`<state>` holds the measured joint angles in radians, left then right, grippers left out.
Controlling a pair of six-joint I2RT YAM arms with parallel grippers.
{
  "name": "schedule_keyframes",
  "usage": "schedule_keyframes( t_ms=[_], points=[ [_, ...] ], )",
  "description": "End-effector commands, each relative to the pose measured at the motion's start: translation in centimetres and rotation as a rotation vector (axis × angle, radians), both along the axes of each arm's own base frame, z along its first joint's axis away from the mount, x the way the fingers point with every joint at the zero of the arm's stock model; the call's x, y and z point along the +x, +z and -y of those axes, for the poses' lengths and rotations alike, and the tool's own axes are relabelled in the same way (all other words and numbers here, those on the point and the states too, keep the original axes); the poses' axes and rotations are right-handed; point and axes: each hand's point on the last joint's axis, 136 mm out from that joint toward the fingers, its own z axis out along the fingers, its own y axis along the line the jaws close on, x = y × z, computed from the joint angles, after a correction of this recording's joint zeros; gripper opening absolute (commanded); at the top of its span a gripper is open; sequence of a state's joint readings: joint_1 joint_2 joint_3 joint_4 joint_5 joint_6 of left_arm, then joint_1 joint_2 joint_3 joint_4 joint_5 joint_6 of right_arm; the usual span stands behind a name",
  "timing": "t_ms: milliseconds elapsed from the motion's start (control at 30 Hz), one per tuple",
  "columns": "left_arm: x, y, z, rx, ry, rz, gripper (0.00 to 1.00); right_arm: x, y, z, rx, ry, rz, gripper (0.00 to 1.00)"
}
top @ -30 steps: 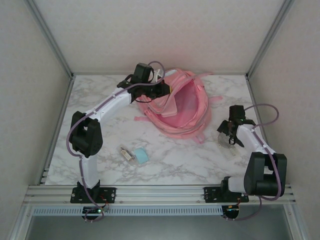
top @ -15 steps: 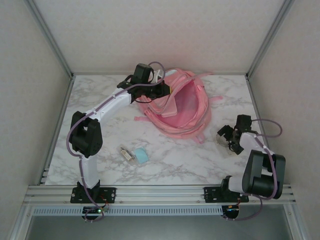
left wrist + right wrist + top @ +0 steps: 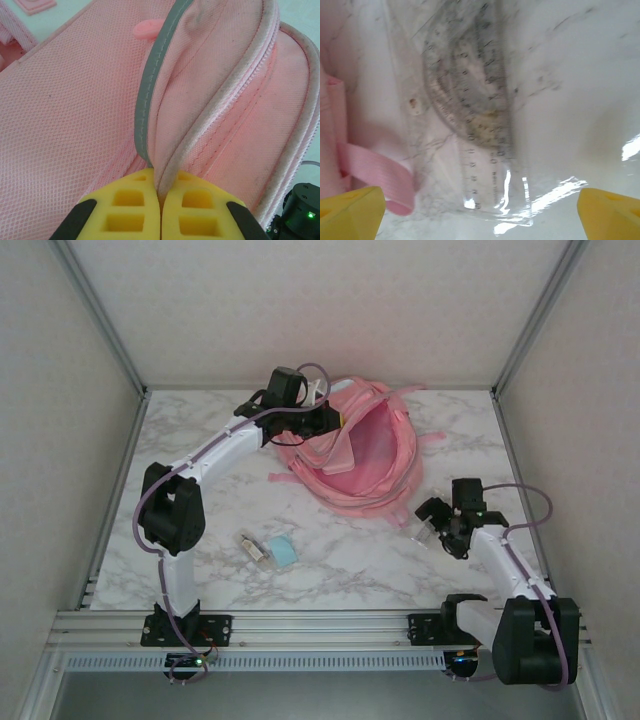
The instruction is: Pack the student bag
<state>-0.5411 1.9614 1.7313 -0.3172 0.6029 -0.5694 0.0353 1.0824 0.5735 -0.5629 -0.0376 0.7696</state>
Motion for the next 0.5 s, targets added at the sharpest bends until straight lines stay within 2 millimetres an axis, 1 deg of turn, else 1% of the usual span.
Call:
schedule_keyframes(
  t_ms=[0,167,267,400,467],
  points=[
    [1.0,3.6,-1.1,-0.062,0.027,0.075,0.0,-0.6,-0.3,1.7,-0.123,0.028,-0.069,0.99],
    [1.0,3.6,-1.1,-0.056,0.028,0.077,0.0,1.2,-2.1,0.5,-0.077,0.086,-0.099,0.92],
    [1.0,3.5,-1.1,-0.048,0.026,0.075,0.0,2.1,-2.6,-0.3,-0.043,0.102,-0.088,0.91],
    [1.0,3.3,-1.1,-0.043,0.025,0.069,0.0,2.2,-3.3,-0.7,-0.035,0.111,-0.101,0.88],
    [1.0,3.2,-1.1,-0.041,0.026,0.068,0.0,1.9,-4.0,-0.9,-0.032,0.123,-0.132,0.84]
  ],
)
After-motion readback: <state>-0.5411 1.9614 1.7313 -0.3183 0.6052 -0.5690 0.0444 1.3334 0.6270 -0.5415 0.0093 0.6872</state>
